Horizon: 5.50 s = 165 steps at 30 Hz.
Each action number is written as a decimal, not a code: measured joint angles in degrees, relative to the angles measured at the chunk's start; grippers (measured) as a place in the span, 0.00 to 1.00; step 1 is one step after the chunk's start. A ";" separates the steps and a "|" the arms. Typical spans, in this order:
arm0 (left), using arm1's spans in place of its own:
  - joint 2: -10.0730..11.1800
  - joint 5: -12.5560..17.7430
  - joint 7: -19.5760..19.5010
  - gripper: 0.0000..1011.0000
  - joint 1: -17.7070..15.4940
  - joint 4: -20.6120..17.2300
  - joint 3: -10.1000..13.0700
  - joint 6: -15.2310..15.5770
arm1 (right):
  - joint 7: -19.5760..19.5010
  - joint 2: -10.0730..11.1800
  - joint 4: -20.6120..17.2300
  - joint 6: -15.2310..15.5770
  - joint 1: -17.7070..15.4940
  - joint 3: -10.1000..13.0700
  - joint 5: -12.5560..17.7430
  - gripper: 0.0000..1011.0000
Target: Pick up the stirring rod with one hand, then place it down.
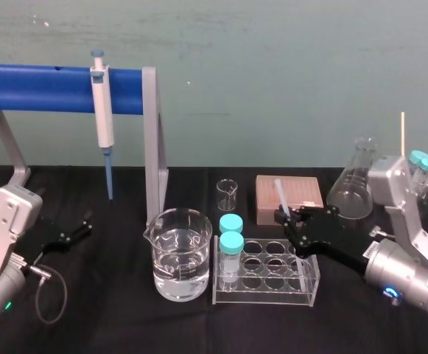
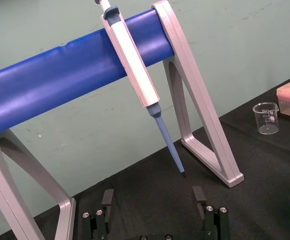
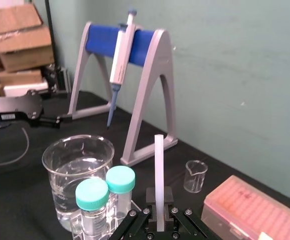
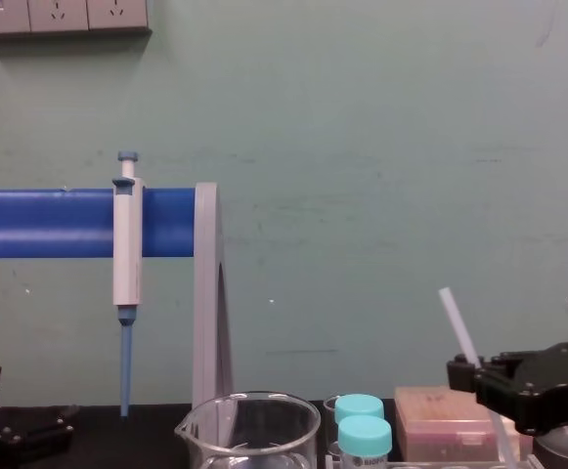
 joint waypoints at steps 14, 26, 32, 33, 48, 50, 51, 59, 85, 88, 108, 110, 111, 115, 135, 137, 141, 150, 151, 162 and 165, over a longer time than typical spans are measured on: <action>0.00 0.00 0.00 0.99 0.00 0.00 0.00 0.00 | 0.60 -2.37 -1.07 -9.86 -6.49 5.55 3.55 0.07; 0.00 0.00 0.00 0.99 0.00 0.00 0.00 0.00 | 2.23 -1.79 -4.32 -12.49 -4.94 7.91 3.15 0.07; 0.00 0.00 0.00 0.99 0.00 0.00 0.00 0.00 | 2.59 -1.51 -6.33 -13.35 -4.17 9.32 3.77 0.07; 0.00 0.00 0.00 0.99 0.00 0.00 0.00 0.00 | 2.59 -1.51 -6.44 -13.38 -4.12 9.40 3.81 0.07; 0.00 0.00 0.00 0.99 0.00 0.00 0.00 0.00 | 2.58 -1.51 -6.54 -13.30 -3.58 9.69 3.60 0.07; 0.00 0.00 0.00 0.99 0.00 0.00 0.00 0.00 | 2.59 -1.54 -6.43 -13.30 -3.52 9.68 3.58 0.07; 0.00 0.00 0.00 0.99 0.00 0.00 0.00 0.00 | 2.59 -1.56 -6.35 -13.29 -3.49 9.67 3.57 0.07; 0.00 0.00 0.00 0.99 0.00 0.00 0.00 0.00 | 2.69 -1.82 -5.85 -13.16 -3.25 9.42 3.55 0.07; 0.00 0.00 0.00 0.99 0.00 0.00 0.00 0.00 | 2.87 -2.17 -4.89 -12.49 -2.77 8.54 3.50 0.07; 0.00 0.00 0.00 0.99 0.00 0.00 0.00 0.00 | 2.86 -2.17 -4.89 -12.48 -2.76 8.49 3.50 0.07; 0.00 0.00 0.00 0.99 0.00 0.00 0.00 0.00 | 2.79 -2.08 -5.10 -12.23 -2.92 8.32 3.54 0.07; 0.00 0.00 0.00 0.99 0.00 0.00 0.00 0.00 | 2.79 -2.08 -5.10 -12.21 -2.91 8.30 3.56 0.07; 0.00 0.00 0.00 0.99 0.00 0.00 0.00 0.00 | 2.79 -2.08 -5.10 -12.18 -2.90 8.28 3.57 0.07; 0.00 0.00 0.00 0.99 0.00 0.00 0.00 0.00 | 2.80 -2.07 -5.10 -12.11 -2.87 8.24 3.62 0.07; 0.00 0.00 0.00 0.99 0.00 0.00 0.00 0.00 | 2.82 -2.01 -5.01 -12.15 -2.88 8.18 3.76 0.07; 0.00 0.00 0.00 0.99 0.00 0.00 0.00 0.00 | 2.82 -2.03 -5.00 -12.14 -2.88 8.17 3.77 0.07; 0.00 0.00 0.00 0.99 0.00 0.00 0.00 0.00 | 2.82 -2.08 -4.95 -12.14 -2.86 8.07 3.75 0.07; 0.00 0.00 0.00 0.99 0.00 0.00 0.00 0.00 | 2.82 -2.14 -4.89 -12.03 -2.89 7.92 3.72 0.07; 0.00 0.00 0.00 0.99 0.00 0.00 0.00 0.00 | 2.82 -2.12 -4.91 -12.00 -2.93 7.92 3.73 0.07; 0.00 0.00 0.00 0.99 0.00 0.00 0.00 0.00 | 2.82 -2.04 -5.20 -11.98 -3.11 7.86 3.74 0.07; 0.00 0.00 0.00 0.99 0.00 0.00 0.00 0.00 | 2.82 -2.01 -5.22 -11.98 -3.11 7.83 3.73 0.07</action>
